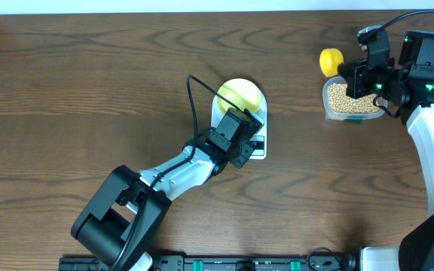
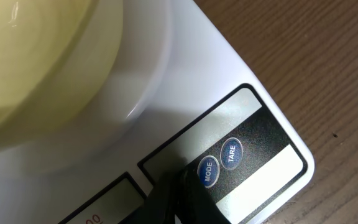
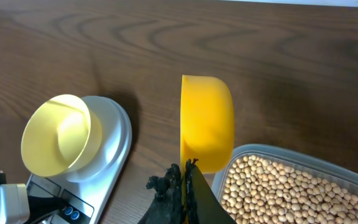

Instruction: Scoop item into bowl and weigh 50g on scale

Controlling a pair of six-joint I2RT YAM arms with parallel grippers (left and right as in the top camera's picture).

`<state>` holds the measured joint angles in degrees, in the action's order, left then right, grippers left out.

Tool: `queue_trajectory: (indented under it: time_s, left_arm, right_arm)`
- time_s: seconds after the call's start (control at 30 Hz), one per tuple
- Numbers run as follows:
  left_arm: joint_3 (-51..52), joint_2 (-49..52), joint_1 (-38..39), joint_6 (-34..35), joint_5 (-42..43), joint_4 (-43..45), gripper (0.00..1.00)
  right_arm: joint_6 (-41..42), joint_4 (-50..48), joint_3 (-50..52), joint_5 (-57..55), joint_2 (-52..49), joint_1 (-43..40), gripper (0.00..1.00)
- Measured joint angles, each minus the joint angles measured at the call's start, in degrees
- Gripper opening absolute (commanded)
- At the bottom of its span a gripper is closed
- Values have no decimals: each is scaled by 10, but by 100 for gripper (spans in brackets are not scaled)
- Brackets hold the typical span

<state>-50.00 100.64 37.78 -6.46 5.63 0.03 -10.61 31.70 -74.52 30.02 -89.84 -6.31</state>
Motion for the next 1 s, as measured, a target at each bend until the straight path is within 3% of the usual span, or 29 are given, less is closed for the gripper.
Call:
queue_trajectory:
  time_s: [1.0]
  left_arm:
    - [-6, 10, 2, 0, 0, 10, 8]
  right_arm:
    - [0, 2, 0, 0, 0, 0, 1]
